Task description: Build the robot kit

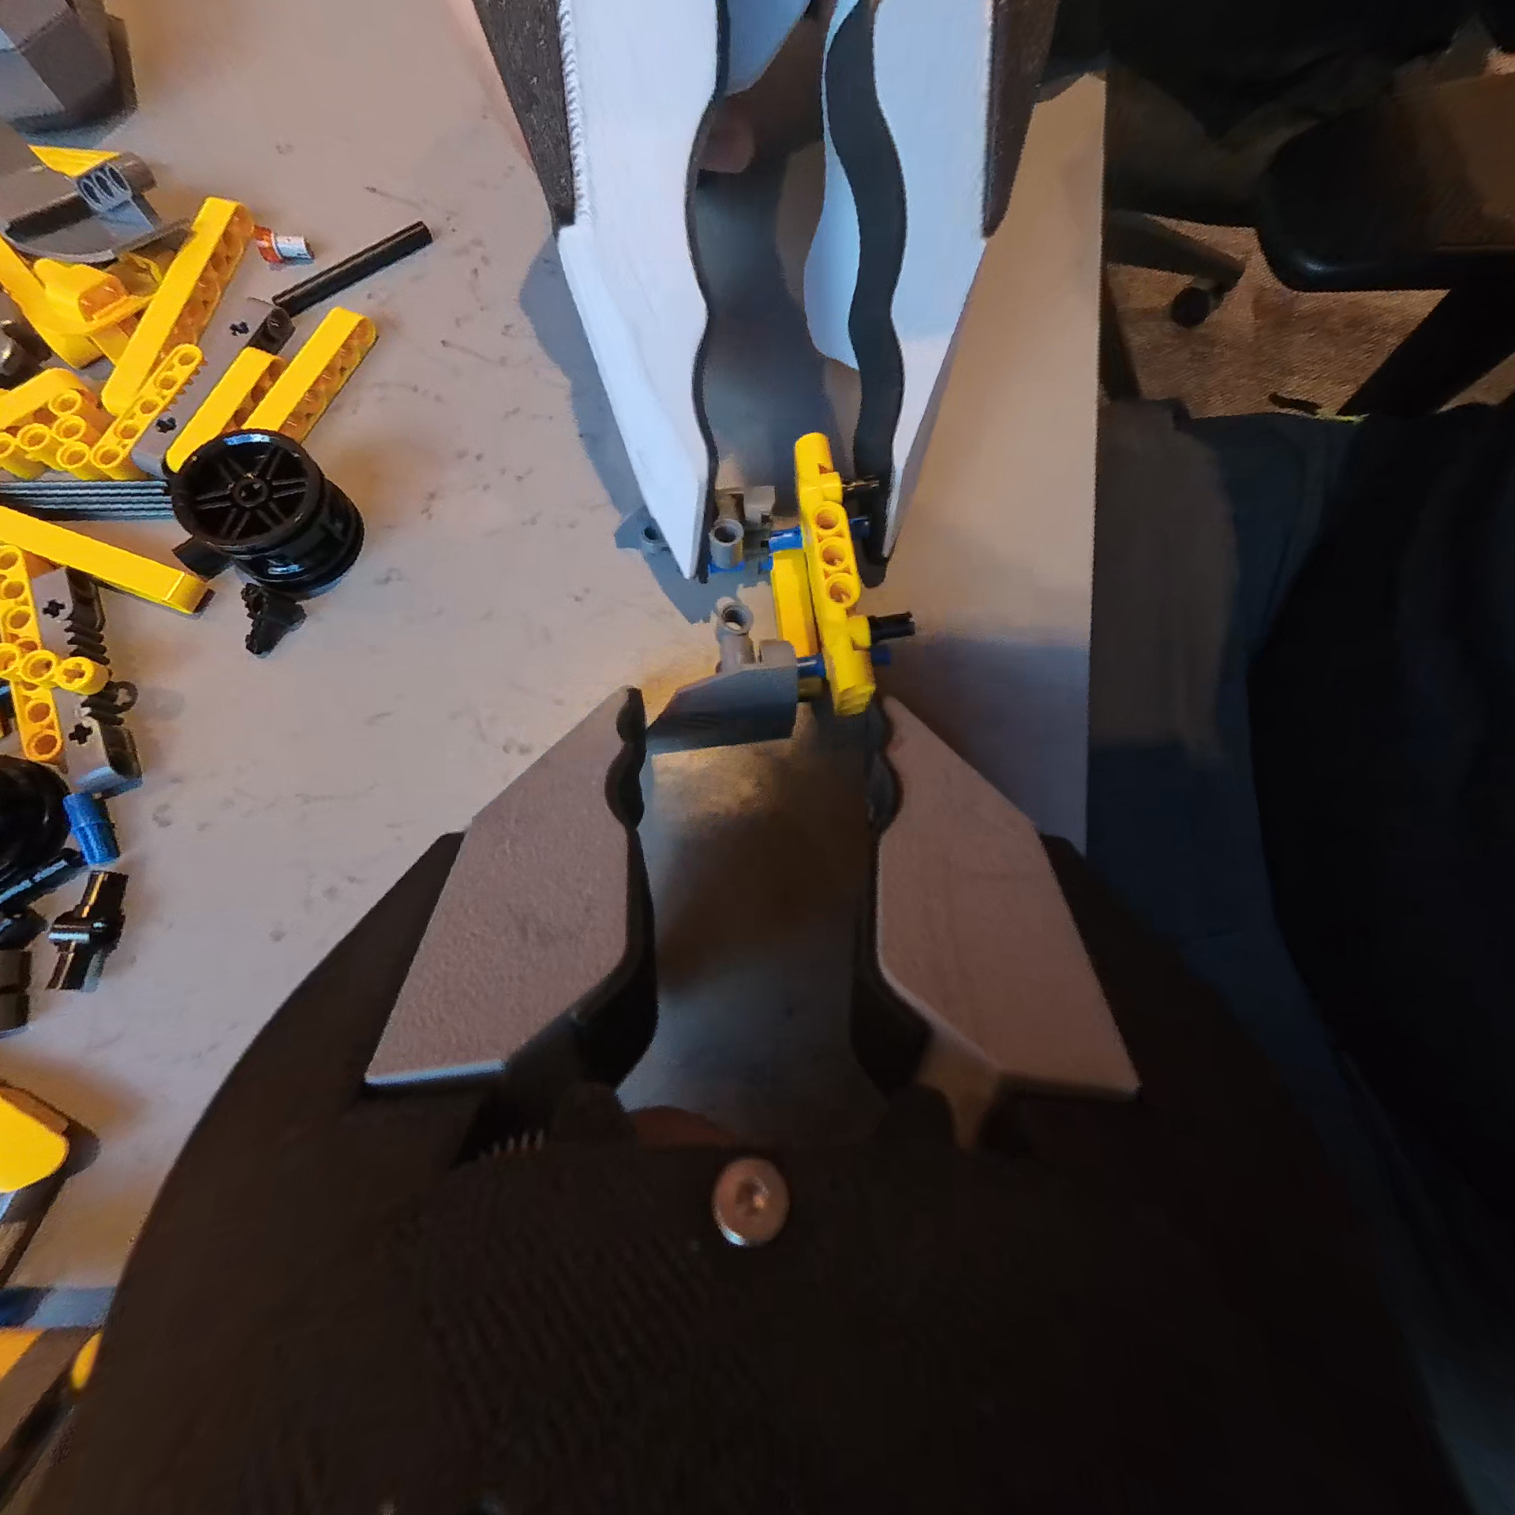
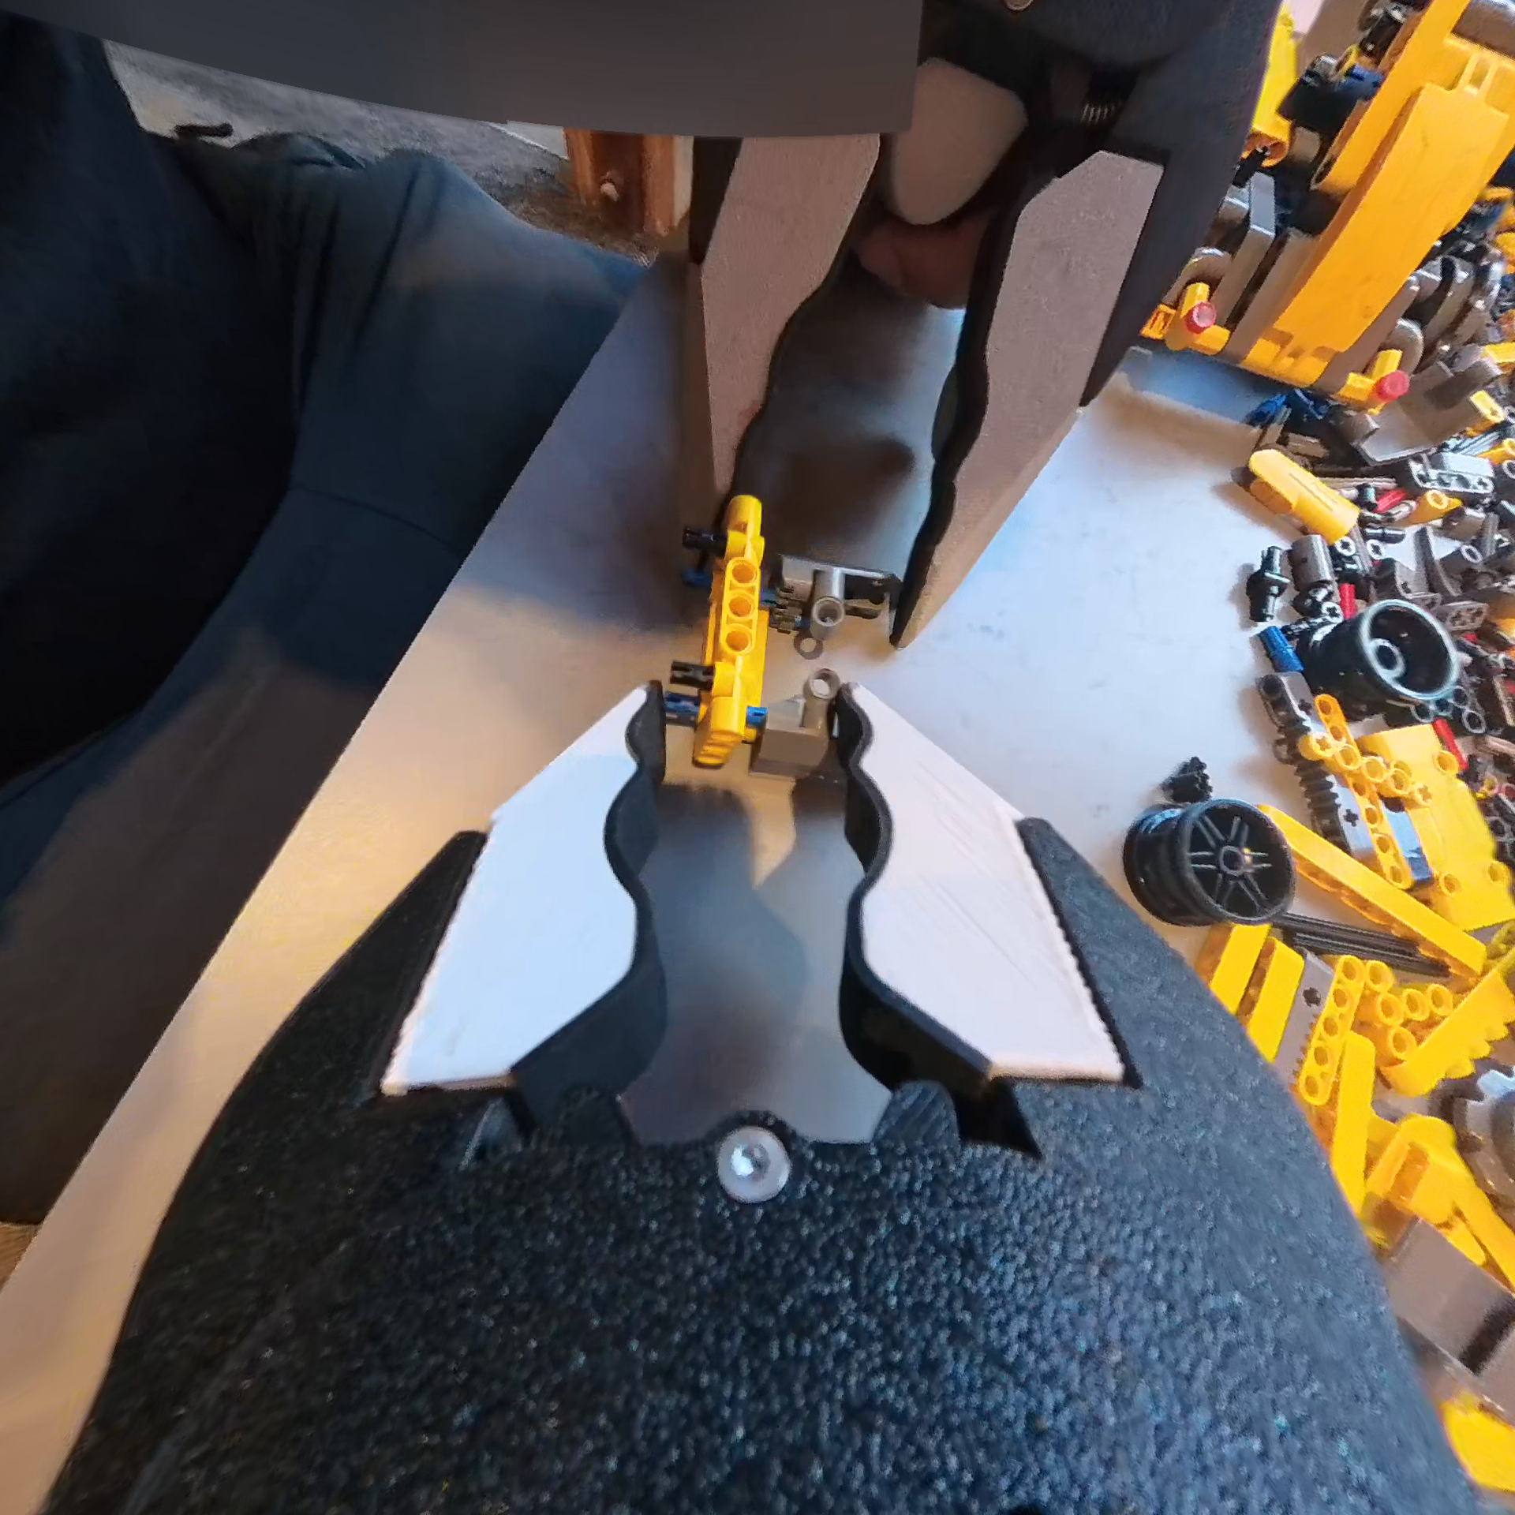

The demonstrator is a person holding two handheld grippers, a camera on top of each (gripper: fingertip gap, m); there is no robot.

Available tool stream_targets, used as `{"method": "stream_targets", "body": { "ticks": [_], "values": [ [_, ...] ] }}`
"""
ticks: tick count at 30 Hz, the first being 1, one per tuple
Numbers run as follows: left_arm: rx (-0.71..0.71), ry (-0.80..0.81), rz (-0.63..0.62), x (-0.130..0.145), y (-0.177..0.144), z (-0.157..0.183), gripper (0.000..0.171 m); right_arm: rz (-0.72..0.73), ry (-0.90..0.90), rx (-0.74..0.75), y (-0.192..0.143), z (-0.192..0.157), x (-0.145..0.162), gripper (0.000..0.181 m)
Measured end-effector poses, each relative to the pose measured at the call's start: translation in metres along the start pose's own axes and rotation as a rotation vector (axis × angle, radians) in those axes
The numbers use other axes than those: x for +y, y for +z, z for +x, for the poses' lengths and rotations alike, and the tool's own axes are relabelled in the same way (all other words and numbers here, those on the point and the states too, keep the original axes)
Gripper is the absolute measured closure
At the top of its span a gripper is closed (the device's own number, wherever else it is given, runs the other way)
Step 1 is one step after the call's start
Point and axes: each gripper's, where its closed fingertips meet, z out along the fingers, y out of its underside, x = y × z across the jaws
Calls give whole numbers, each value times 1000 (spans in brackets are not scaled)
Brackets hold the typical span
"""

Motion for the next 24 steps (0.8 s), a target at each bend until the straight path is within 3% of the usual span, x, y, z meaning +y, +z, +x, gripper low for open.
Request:
{"method": "stream_targets", "body": {
  "ticks": [7, 24],
  "values": [
    [-18, 25, -6, 1, 1, 1, 119, -20, -53, 65, 0, 0, 2, 138],
    [-27, 8, -3, -1, 2, 0, 119, 17, 7, 23, -3, 0, 1, 140]
  ]
}}
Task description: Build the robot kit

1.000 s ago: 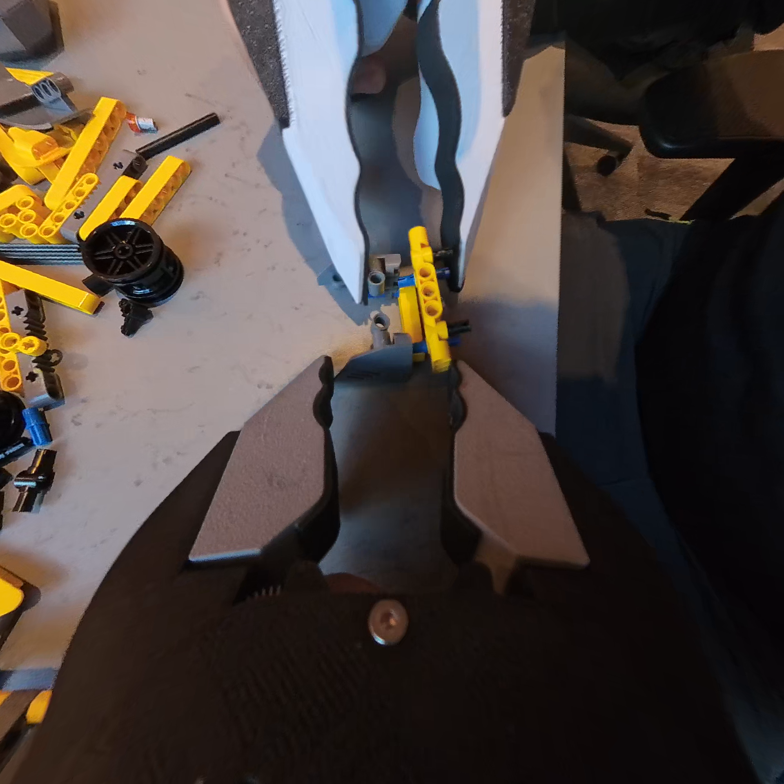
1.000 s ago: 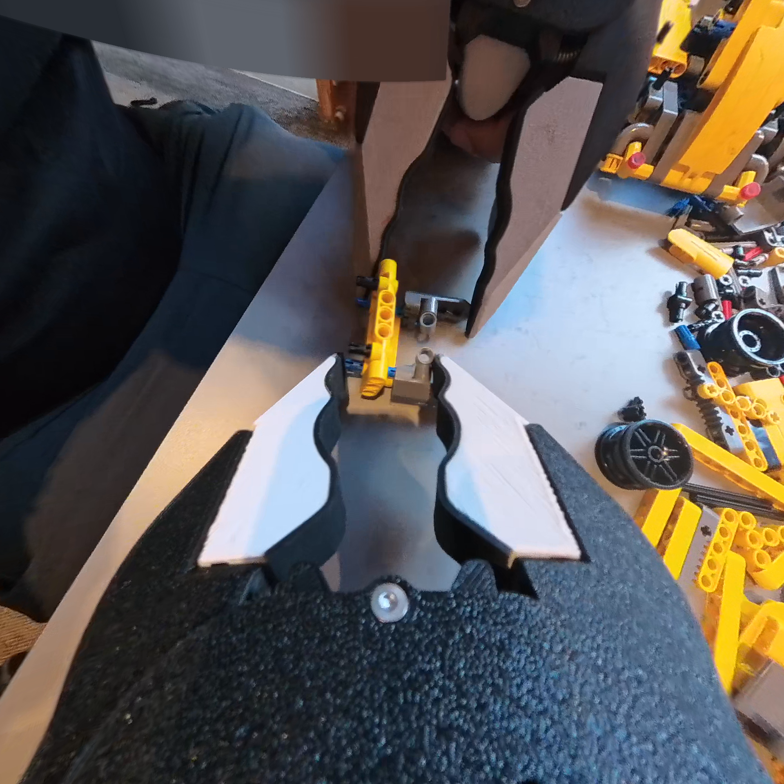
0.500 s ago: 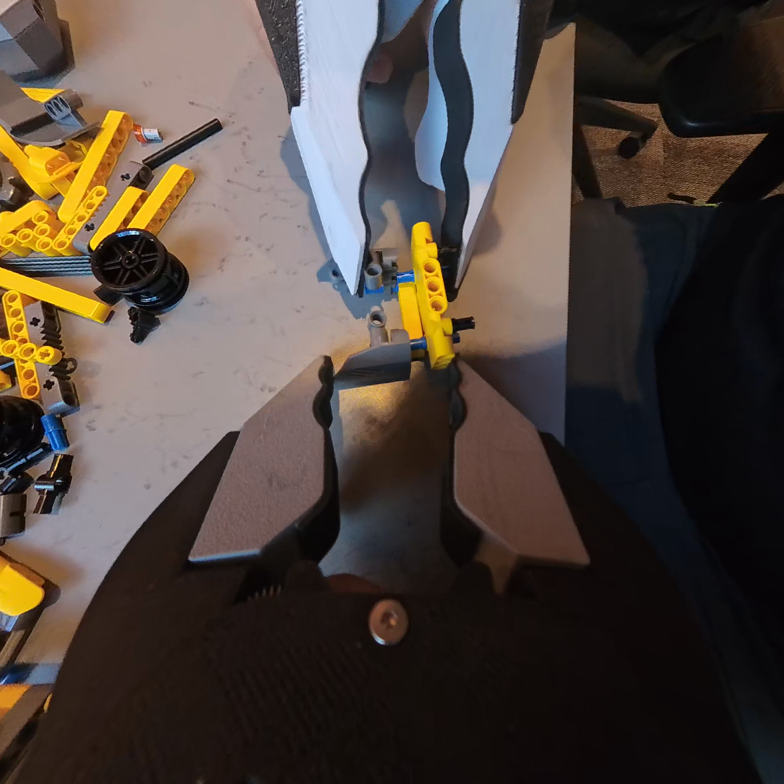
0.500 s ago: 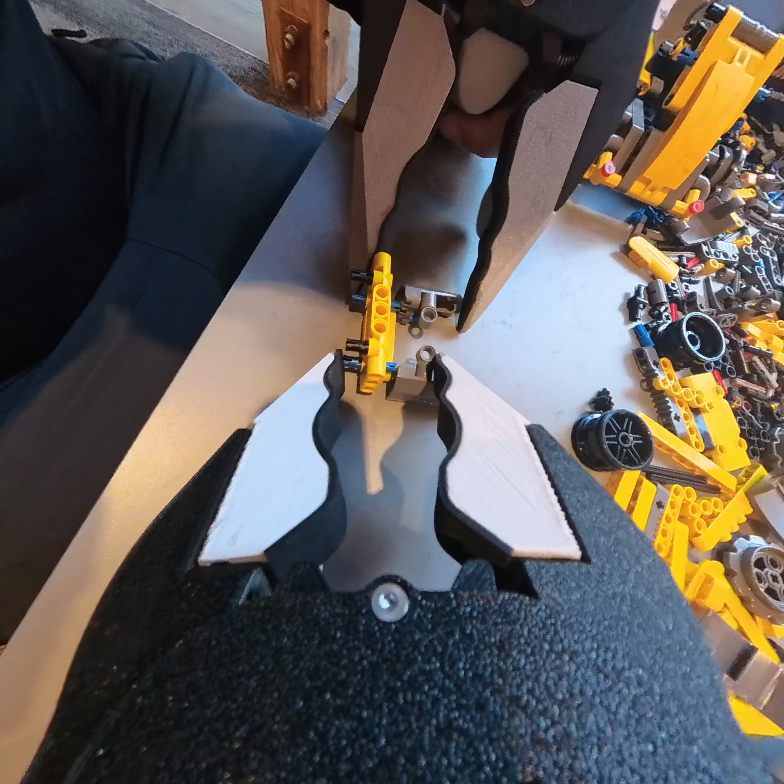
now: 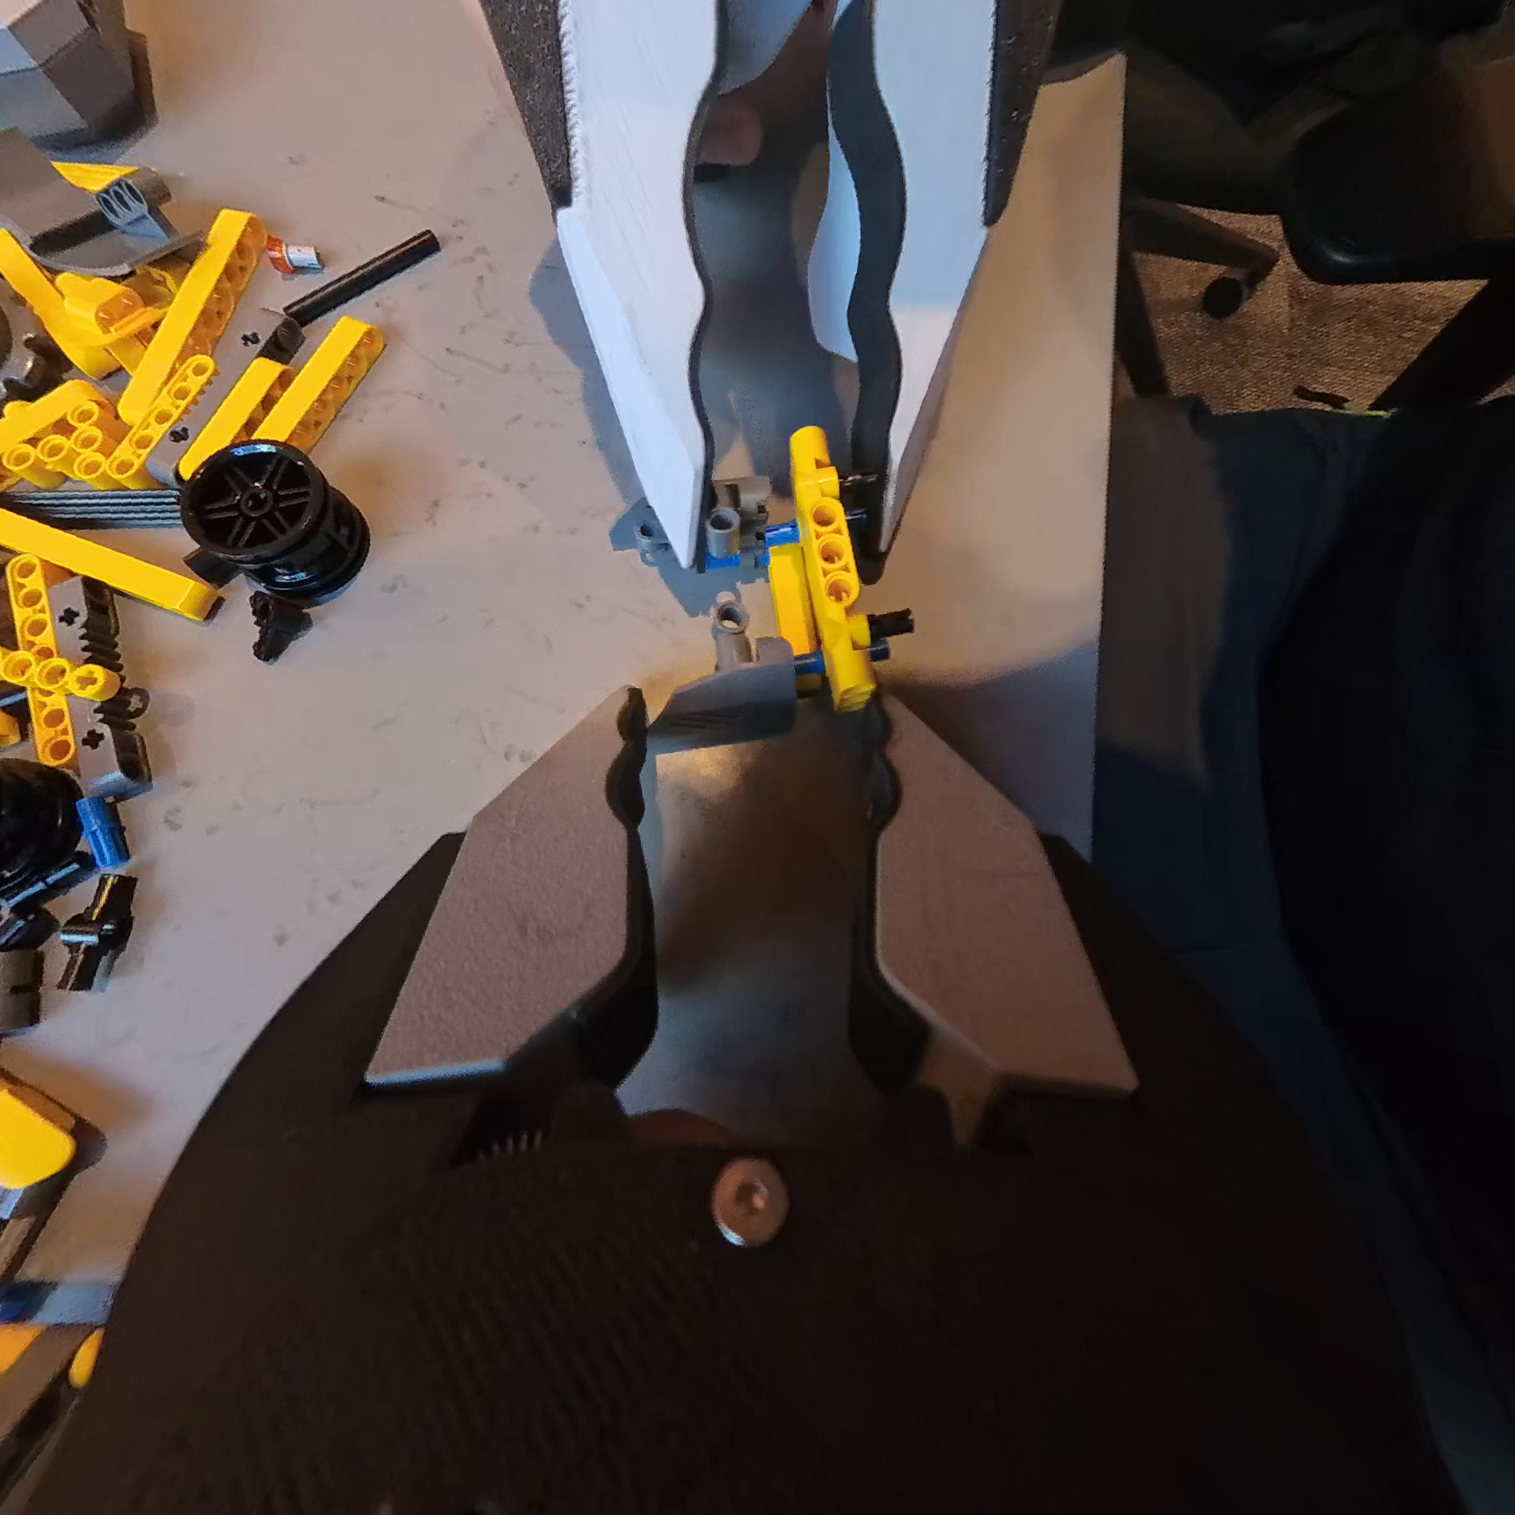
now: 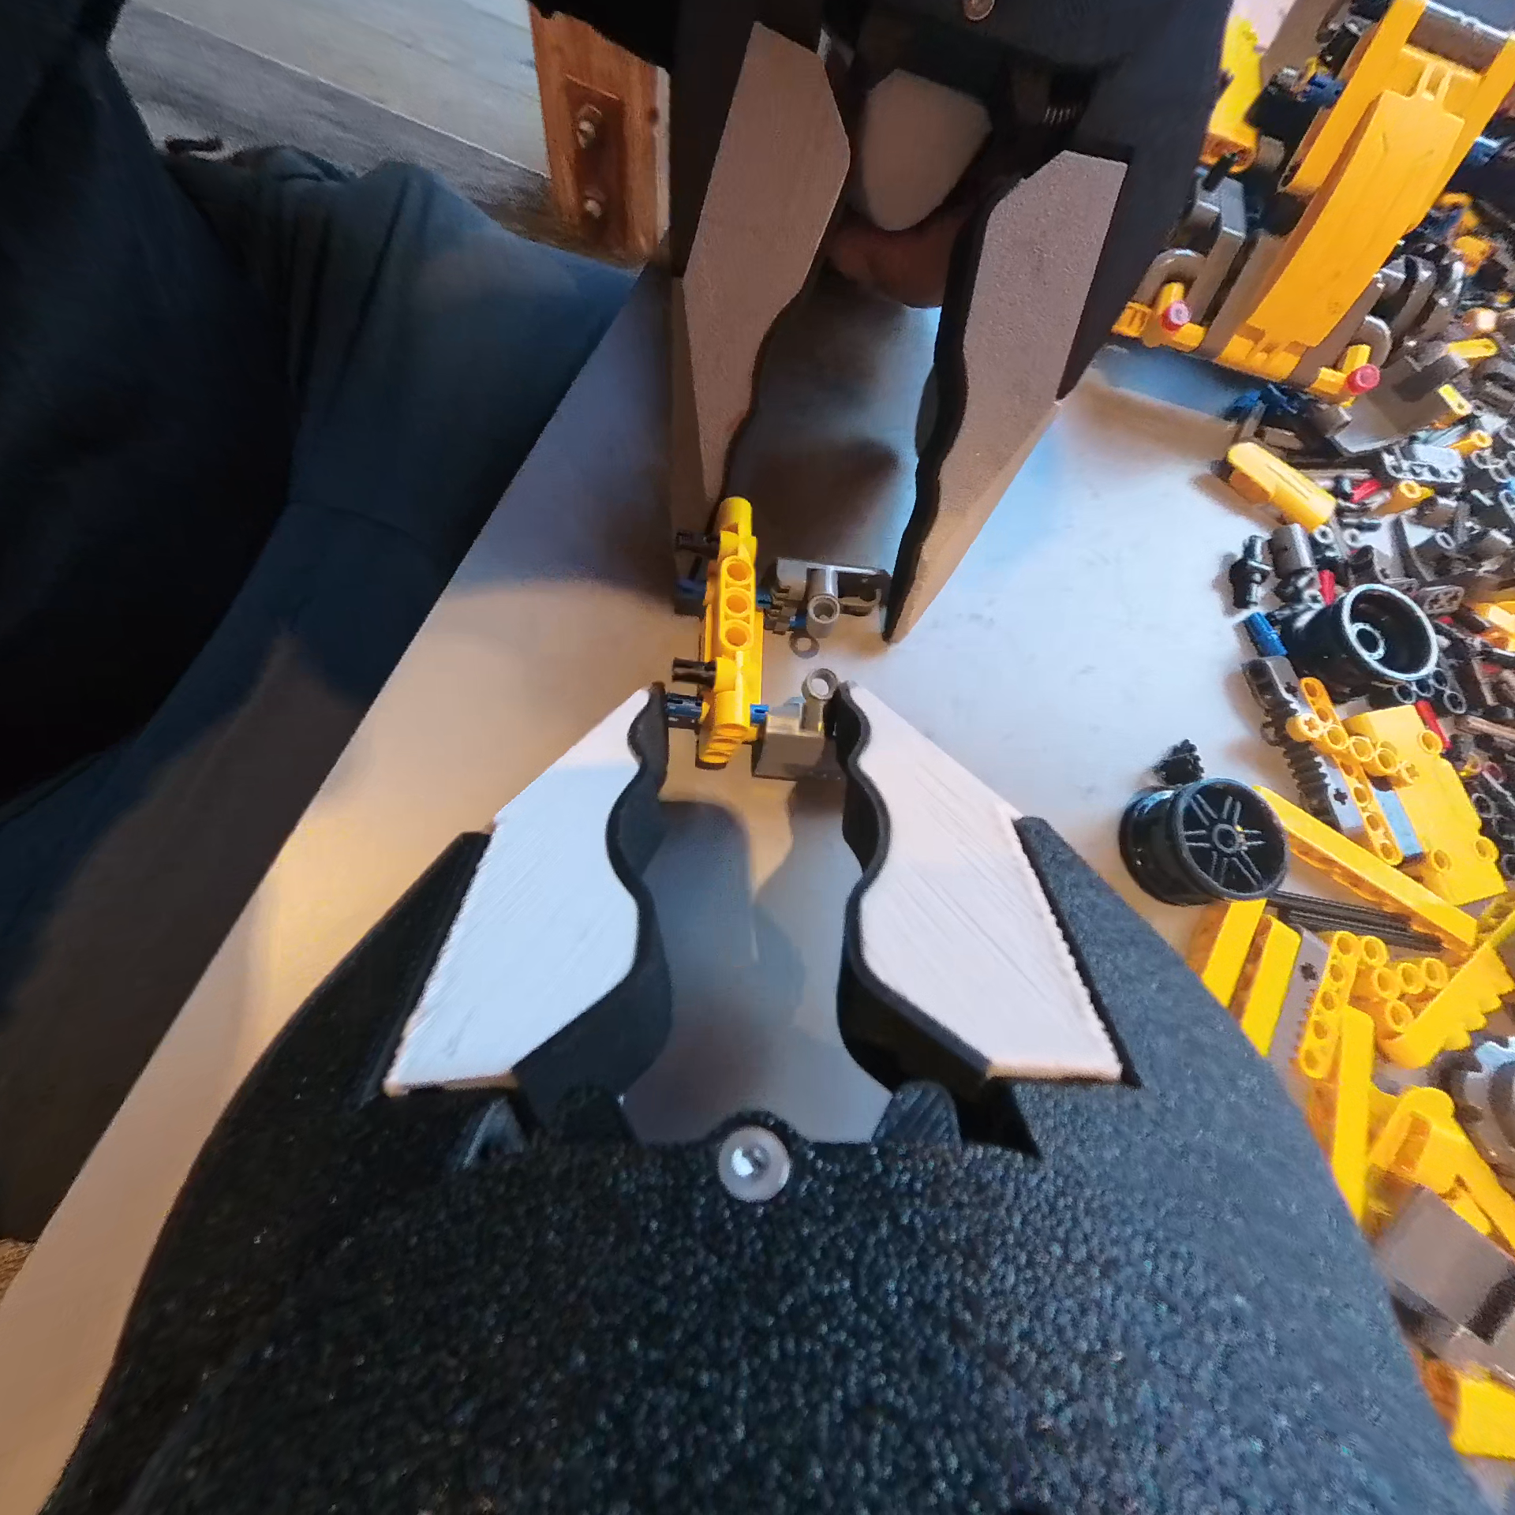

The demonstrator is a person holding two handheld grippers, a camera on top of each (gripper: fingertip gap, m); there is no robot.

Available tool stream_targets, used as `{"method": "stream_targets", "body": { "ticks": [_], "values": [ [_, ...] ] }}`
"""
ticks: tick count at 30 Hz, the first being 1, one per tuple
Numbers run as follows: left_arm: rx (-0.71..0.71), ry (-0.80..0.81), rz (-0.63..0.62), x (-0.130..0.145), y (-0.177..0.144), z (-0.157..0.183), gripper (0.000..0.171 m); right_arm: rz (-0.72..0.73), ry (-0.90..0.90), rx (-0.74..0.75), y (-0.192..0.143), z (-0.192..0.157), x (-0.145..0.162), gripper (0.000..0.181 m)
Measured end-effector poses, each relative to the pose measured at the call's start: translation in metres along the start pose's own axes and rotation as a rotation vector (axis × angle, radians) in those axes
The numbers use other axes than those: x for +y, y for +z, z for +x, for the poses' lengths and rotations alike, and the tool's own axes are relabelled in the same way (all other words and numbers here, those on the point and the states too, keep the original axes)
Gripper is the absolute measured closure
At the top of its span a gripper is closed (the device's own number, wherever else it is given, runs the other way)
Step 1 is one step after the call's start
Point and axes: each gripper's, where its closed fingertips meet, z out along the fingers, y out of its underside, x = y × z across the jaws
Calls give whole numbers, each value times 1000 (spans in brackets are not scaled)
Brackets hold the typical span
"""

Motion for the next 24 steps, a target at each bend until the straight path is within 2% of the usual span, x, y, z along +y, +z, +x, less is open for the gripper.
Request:
{"method": "stream_targets", "body": {
  "ticks": [13, 19, 24],
  "values": [
    [18, -52, 6, -1, -1, -3, 121, 2, 101, -65, 2, 0, -1, 140],
    [3, -37, 5, -1, -1, -3, 122, 0, 86, -61, 2, -1, -1, 142],
    [-9, -34, 39, -4, -5, -3, 130, 22, 107, -62, 0, 1, -4, 146]
  ]
}}
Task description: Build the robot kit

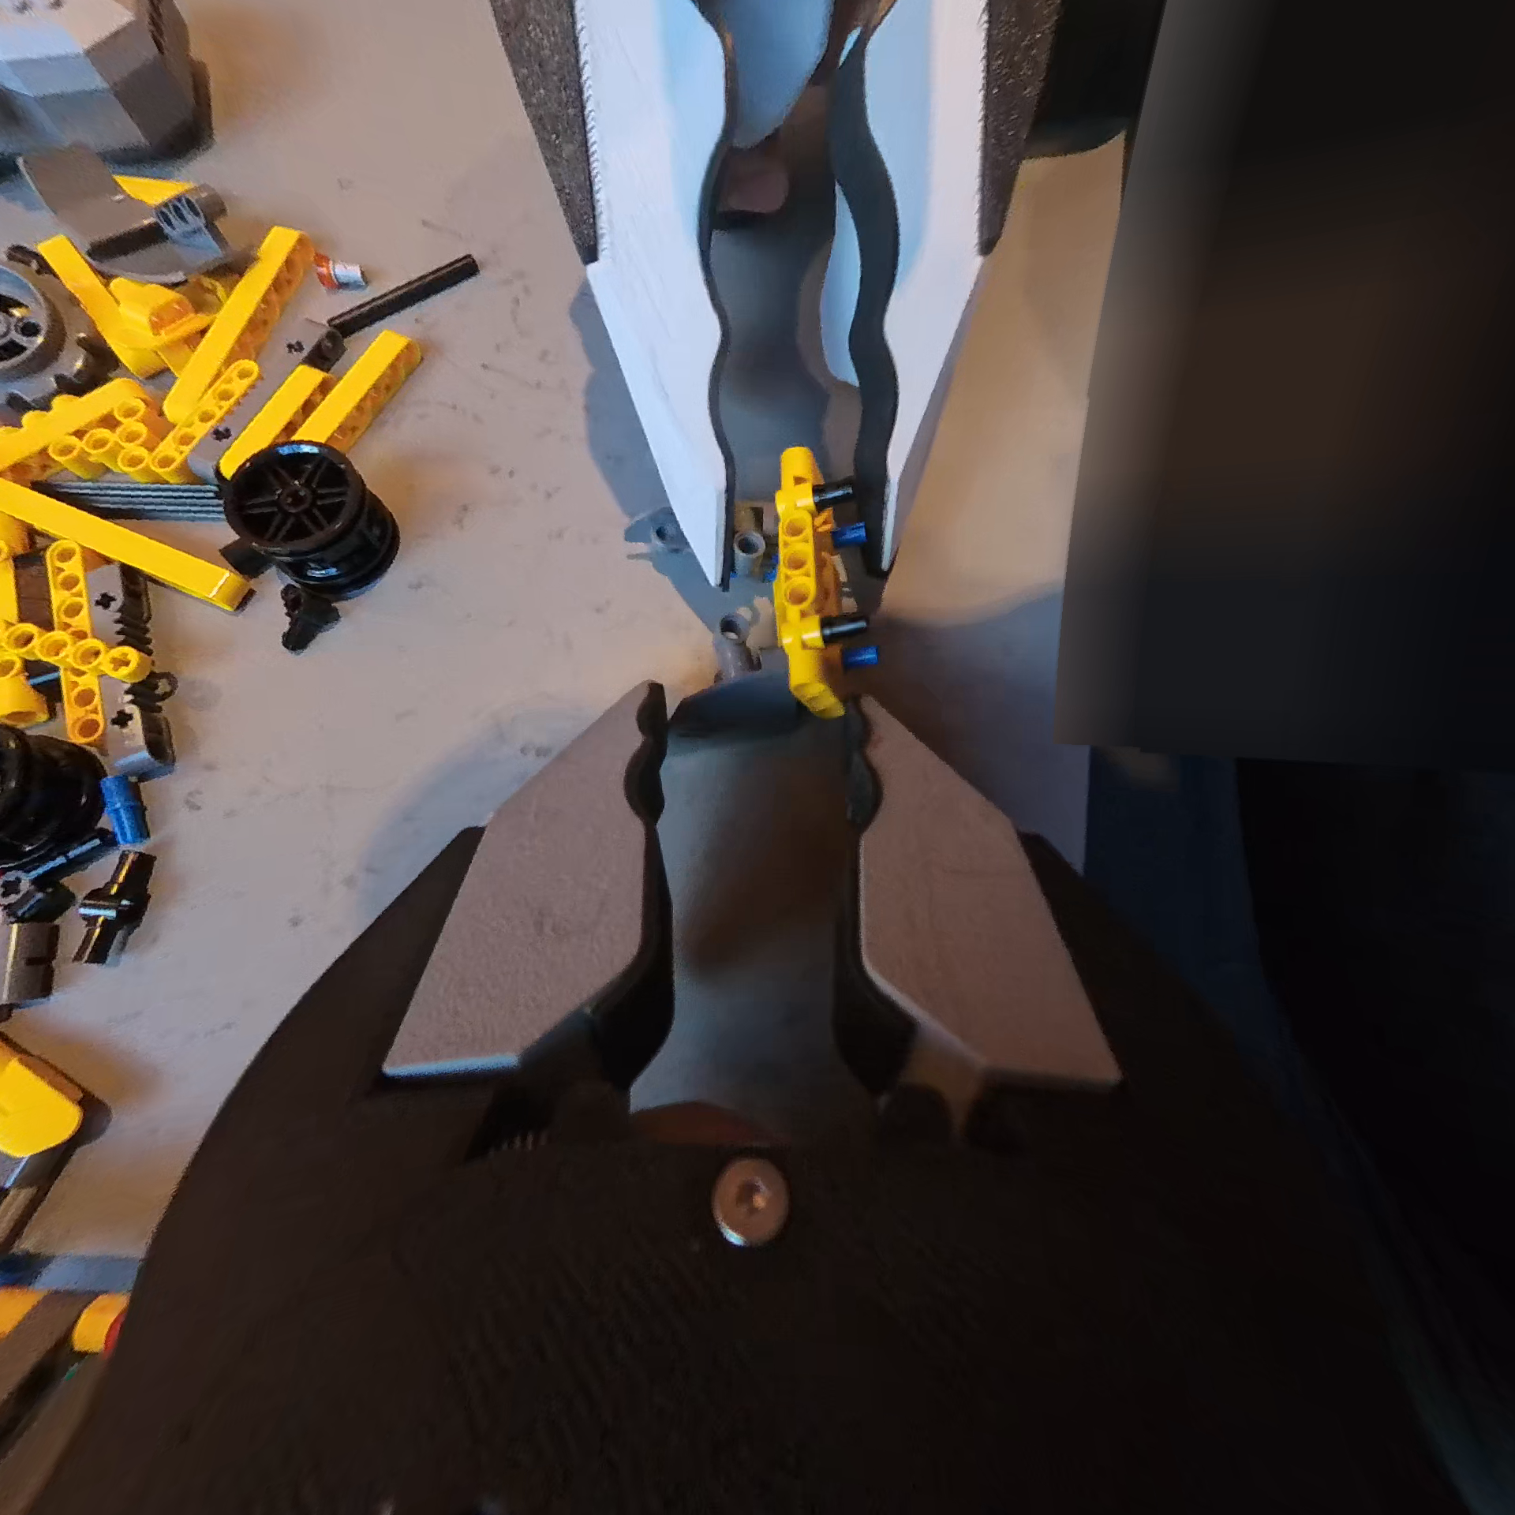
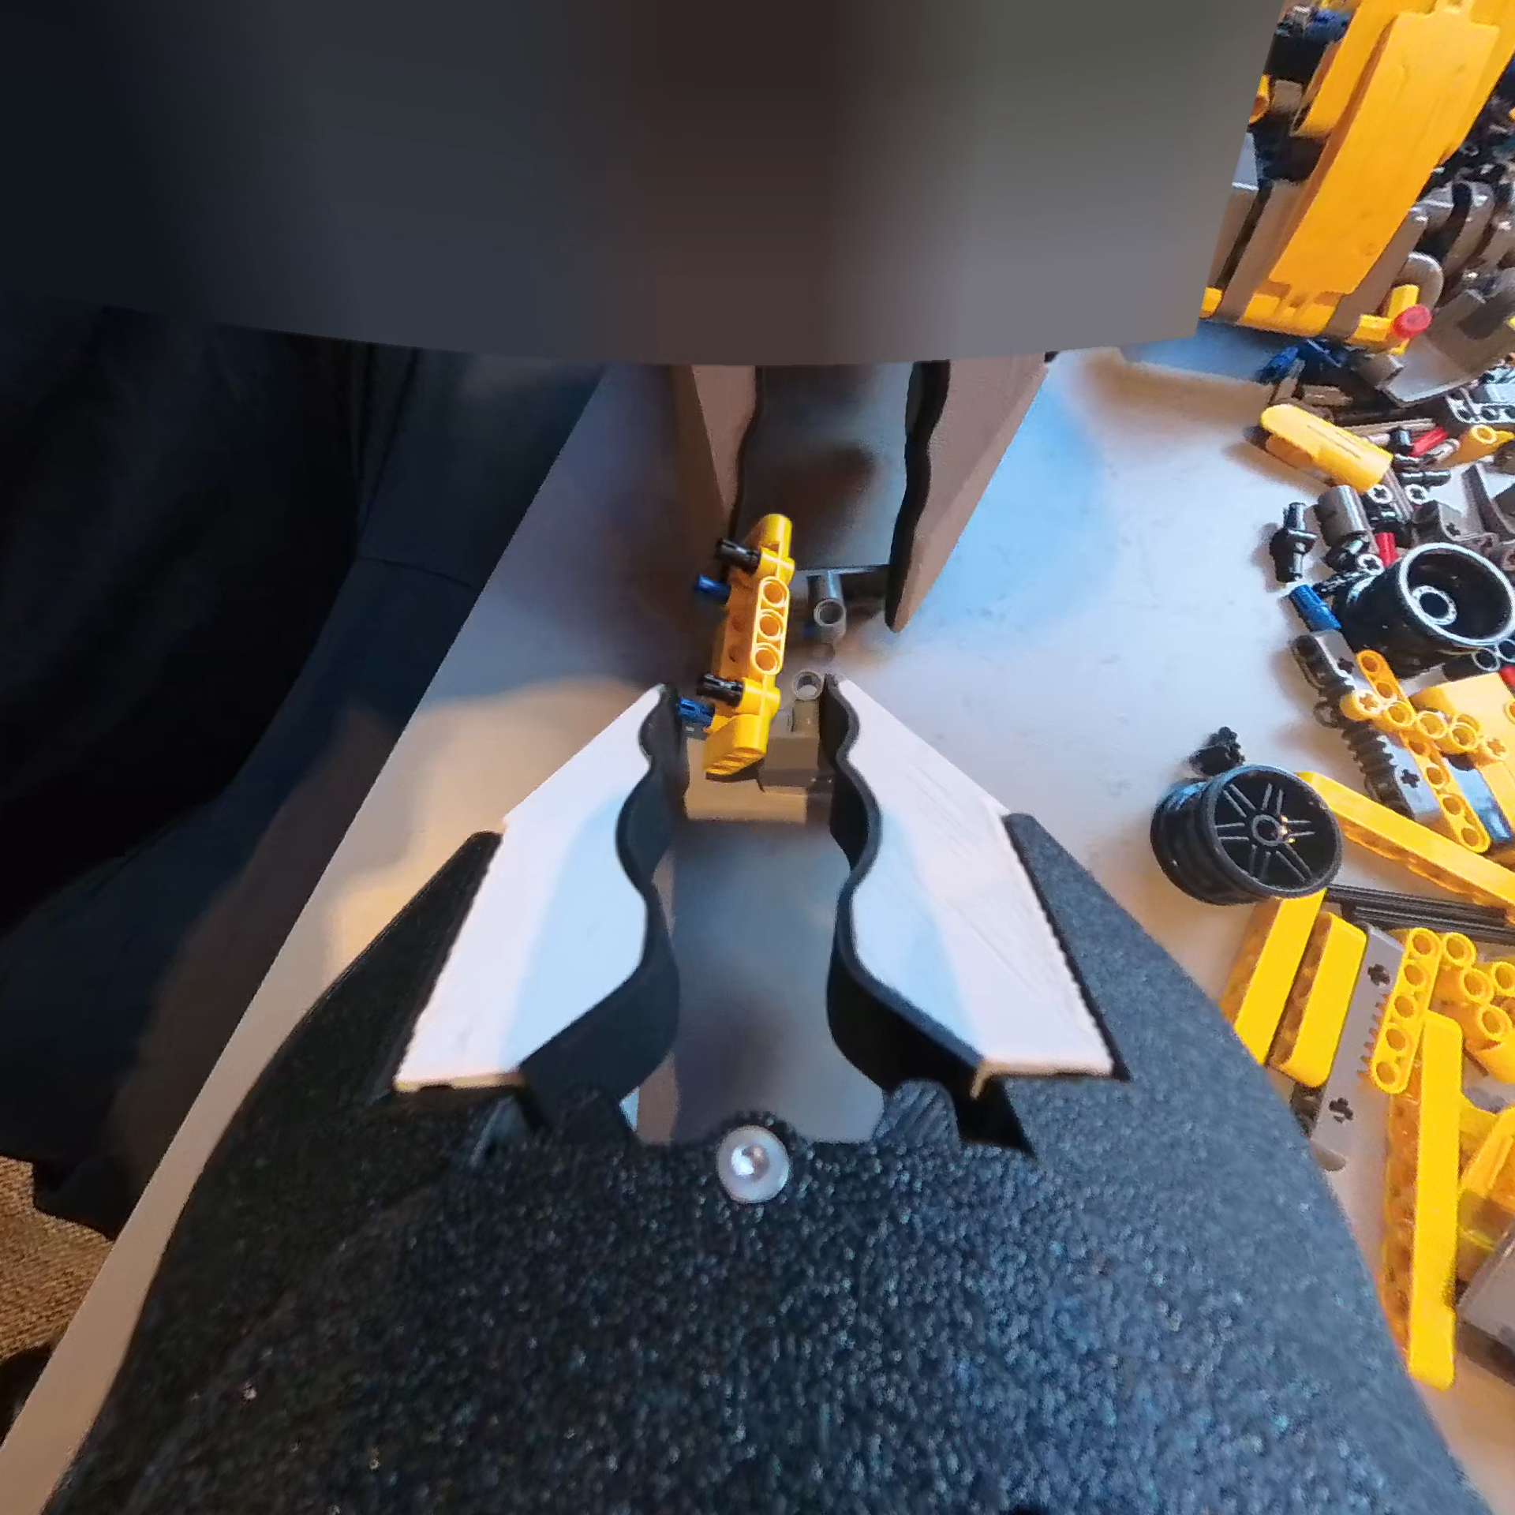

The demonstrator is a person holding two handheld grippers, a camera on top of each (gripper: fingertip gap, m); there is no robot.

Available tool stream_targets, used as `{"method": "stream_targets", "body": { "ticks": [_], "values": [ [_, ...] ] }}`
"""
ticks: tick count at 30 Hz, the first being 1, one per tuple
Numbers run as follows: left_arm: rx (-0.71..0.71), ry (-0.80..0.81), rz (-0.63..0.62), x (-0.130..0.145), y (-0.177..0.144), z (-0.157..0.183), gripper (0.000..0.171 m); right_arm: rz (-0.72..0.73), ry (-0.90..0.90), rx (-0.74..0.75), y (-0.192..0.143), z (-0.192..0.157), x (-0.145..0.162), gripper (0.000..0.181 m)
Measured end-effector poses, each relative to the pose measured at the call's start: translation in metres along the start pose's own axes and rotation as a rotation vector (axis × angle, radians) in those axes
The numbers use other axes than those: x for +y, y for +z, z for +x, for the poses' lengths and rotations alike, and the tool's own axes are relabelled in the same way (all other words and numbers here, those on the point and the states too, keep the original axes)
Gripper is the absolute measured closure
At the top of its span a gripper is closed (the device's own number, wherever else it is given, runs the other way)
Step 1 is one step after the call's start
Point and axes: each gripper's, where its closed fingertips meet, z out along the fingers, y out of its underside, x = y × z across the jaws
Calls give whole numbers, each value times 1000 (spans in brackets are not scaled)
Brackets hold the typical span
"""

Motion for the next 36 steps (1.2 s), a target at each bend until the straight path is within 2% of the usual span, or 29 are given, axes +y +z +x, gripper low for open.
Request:
{"method": "stream_targets", "body": {
  "ticks": [12, 16, 21, 25, 28, 36],
  "values": [
    [-32, 3, -13, 1, 1, -1, 128, -27, -85, 69, 2, 1, 0, 147],
    [-28, -15, -4, 0, 1, -4, 129, -2, 44, 3, -1, 4, 0, 145],
    [-35, -6, -11, 1, 2, -4, 127, -15, 20, 16, -1, 5, 3, 142],
    [-53, -3, -14, 0, 3, -7, 132, -14, 25, 28, -2, 5, 3, 128],
    [-52, 6, -18, 0, 4, -6, 129, -11, 9, 16, -2, 3, 3, 139],
    [-68, 17, -24, 0, 5, -6, 128, -22, -24, 28, -1, 3, 4, 140]
  ]
}}
